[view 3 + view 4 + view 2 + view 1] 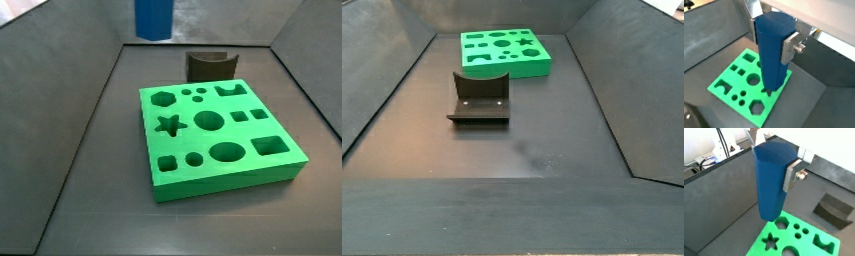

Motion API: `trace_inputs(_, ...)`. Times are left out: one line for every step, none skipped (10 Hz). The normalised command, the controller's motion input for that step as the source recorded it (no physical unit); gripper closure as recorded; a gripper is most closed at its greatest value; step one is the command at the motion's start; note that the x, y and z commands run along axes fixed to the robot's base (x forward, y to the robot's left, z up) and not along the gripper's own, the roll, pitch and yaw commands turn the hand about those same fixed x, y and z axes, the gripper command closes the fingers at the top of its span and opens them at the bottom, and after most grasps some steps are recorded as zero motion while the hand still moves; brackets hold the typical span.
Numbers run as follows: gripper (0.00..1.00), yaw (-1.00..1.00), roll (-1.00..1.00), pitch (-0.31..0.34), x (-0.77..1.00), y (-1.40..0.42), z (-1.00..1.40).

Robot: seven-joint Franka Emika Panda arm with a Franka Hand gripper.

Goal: Pick up the hexagon object. Move up. Move to above the board. Insert the hexagon object.
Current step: Insert the hexagon object.

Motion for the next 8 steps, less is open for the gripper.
trace_inputs(1.00,0.15,-0.04,0.000,-0.37,0.37,-0.15)
trace_inputs(1.00,0.15,-0.03,0.000,-0.39,0.34,-0.17)
trace_inputs(1.00,0.00,-0.03,0.000,-0.36,0.14,-0.22)
trace_inputs(1.00,0.00,-0.01,-0.033,0.00,0.00,-0.03)
trace_inputs(1.00,0.00,0.00,0.000,0.00,0.00,-0.06)
trace_inputs(1.00,-0.04,0.00,0.000,-0.41,0.03,-0.24)
trace_inputs(1.00,0.00,-0.06,0.000,-0.35,0.10,-0.35)
trace_inputs(1.00,-0.01,-0.09,-0.056,-0.10,0.04,-0.36)
